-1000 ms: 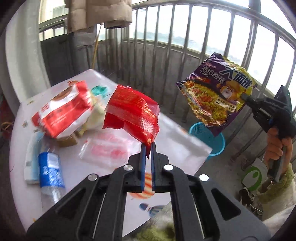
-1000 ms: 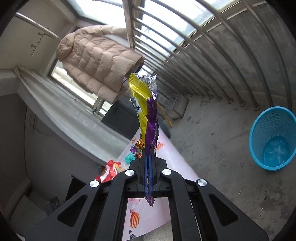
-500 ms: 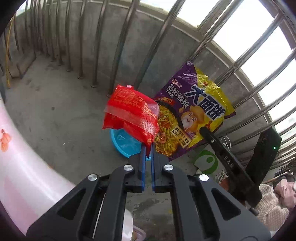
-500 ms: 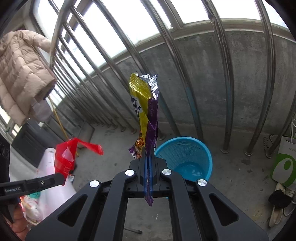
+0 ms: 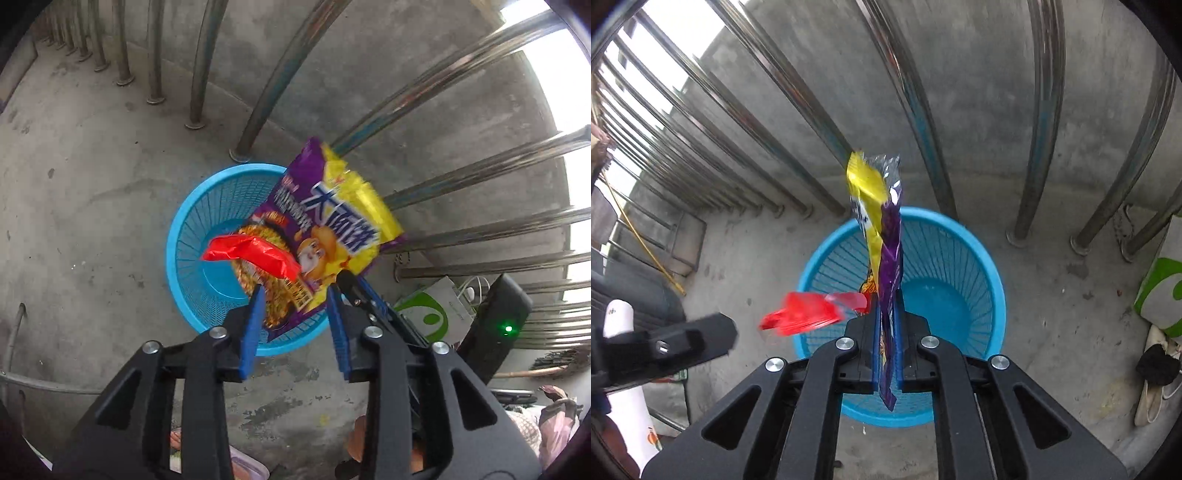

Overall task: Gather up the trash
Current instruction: 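Carry both items over the blue wastebasket and open both tools to drop them, then move both tools back from the wastebasket over the table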

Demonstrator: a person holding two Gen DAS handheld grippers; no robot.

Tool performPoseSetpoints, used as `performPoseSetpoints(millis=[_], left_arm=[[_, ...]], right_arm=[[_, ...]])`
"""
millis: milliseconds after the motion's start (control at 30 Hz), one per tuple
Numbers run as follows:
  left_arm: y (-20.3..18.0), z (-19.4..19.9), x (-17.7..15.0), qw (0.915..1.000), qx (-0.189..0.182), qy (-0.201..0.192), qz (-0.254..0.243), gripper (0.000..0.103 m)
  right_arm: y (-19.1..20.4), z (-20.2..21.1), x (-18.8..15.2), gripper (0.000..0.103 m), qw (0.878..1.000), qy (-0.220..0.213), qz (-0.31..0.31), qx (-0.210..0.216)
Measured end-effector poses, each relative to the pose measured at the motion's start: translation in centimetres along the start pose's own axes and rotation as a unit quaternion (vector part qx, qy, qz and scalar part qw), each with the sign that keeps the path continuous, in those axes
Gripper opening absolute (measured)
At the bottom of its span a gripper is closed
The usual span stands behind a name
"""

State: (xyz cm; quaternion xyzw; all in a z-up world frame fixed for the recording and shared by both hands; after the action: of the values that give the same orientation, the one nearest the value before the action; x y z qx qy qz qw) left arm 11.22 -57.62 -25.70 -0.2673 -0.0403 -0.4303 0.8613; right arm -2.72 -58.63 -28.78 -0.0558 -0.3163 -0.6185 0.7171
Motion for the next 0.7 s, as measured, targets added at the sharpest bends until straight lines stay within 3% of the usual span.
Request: performPoseSetpoints(millis=[133, 333, 567, 633, 700], left_arm=[[0.0, 1.1, -0.3, 0.9998, -0.016, -0.011, -0.003, 0.044], [0.8, 3.8, 0.3, 0.9974, -0.004, -0.064, -0.033, 0.058], [1.1, 11.9, 0.8, 0.9871, 0.010, -0.149, -0.059, 0.068], [1.6, 15.0, 0.4, 0.9840, 0.018, -0.169, -0.055, 0.069], [2.2, 18.4, -0.5, 0.9801, 0.029, -0.188, -0.056, 0.071]], right_arm=[[-1.7, 0.0, -0.3, 0.038, 1.000, -0.017, -0.024, -0.006], [-3.1, 1.0, 0.1, 0.039, 0.998, -0.042, -0.035, -0.022], [-1.9, 0.7, -0.5, 0.039, 0.999, -0.039, 0.002, -0.005], [-1.1, 0.2, -1.0, 0.039, 0.999, -0.027, 0.021, 0.005], [-0.3, -1.7, -1.8, 0.039, 0.999, 0.013, 0.044, 0.010]])
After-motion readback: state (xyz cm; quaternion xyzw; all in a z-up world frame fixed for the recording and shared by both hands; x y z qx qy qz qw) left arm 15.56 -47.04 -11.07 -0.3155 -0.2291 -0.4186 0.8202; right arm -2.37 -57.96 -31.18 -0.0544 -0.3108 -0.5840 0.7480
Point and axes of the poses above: each gripper's, at about its wrist camera, not at the fingertips, and z roughly against the way its jaws point, y to its left, x to its top, the point moved 8 cm from there along -z, roughly the way its jaws point, and after that the axes turned 10 degrees about -y, right-handed, at the moved point
